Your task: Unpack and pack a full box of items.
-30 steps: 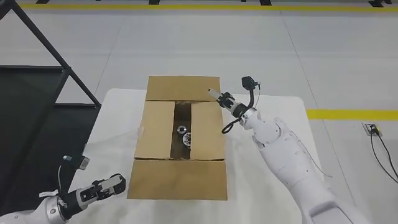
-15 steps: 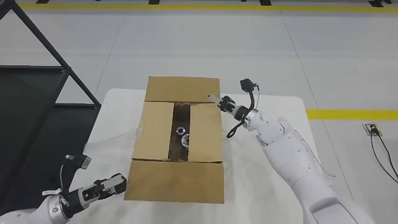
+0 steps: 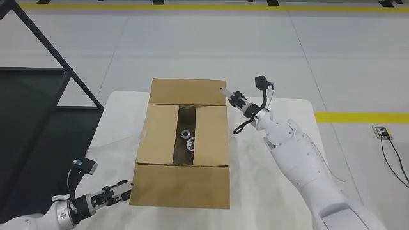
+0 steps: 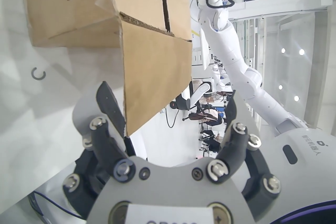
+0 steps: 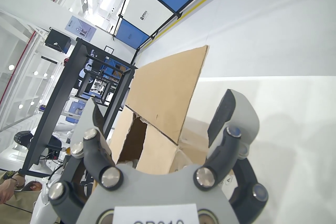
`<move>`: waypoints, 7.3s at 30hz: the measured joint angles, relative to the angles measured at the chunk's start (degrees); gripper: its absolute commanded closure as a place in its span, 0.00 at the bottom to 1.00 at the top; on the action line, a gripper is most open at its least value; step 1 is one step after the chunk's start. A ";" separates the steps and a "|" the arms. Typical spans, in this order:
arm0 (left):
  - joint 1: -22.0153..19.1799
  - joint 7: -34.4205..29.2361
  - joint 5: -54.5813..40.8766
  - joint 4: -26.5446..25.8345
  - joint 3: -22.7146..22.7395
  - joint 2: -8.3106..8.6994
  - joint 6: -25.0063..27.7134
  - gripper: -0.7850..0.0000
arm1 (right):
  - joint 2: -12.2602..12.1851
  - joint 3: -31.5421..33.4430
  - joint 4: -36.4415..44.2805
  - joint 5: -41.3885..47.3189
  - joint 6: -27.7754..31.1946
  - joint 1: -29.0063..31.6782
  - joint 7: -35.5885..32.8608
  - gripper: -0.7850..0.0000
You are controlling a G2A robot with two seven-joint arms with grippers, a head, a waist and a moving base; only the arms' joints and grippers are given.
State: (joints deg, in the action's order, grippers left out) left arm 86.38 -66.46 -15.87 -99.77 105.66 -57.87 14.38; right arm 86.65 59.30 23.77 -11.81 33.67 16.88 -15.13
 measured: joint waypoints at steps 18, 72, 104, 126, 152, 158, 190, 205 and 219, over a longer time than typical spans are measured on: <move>0.59 2.36 0.72 0.18 -0.69 0.76 0.01 0.00 | 2.30 0.57 -5.59 6.29 5.44 -2.54 -5.65 0.00; 1.12 14.54 -7.67 -8.14 -3.04 1.33 1.91 0.00 | -0.87 4.89 3.62 5.42 14.48 1.07 -9.27 0.00; -9.07 37.91 14.09 -8.25 -16.59 -0.40 5.64 0.00 | -5.54 8.41 34.97 0.37 -4.33 12.45 -24.24 0.00; -22.12 39.35 21.27 0.81 -26.64 -1.83 0.84 0.00 | -5.60 7.35 38.23 12.51 -28.92 10.48 -37.50 0.00; -26.72 41.97 20.97 5.04 -29.65 -3.18 0.07 0.00 | -6.09 6.53 31.98 22.33 -29.37 11.04 -46.02 0.00; -25.20 45.09 14.96 3.19 -25.03 -3.11 0.42 0.00 | -6.51 7.05 32.16 22.92 -27.79 12.30 -45.80 0.00; -13.62 49.69 4.75 2.62 -9.60 -2.47 -0.35 0.00 | -7.40 7.55 34.81 23.96 -24.86 16.01 -44.33 0.00; -11.20 47.14 5.93 4.51 -9.62 -2.64 -2.35 0.00 | -7.46 6.48 32.35 26.66 -21.42 15.52 -45.55 0.00; -11.07 45.84 6.57 7.36 -11.25 -2.91 -4.05 0.00 | -7.28 4.72 30.02 26.06 -22.18 13.97 -44.53 0.00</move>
State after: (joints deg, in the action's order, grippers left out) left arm 75.30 -20.62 -9.30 -92.42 94.41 -60.79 10.33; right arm 79.37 64.02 53.79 14.25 11.49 30.85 -59.66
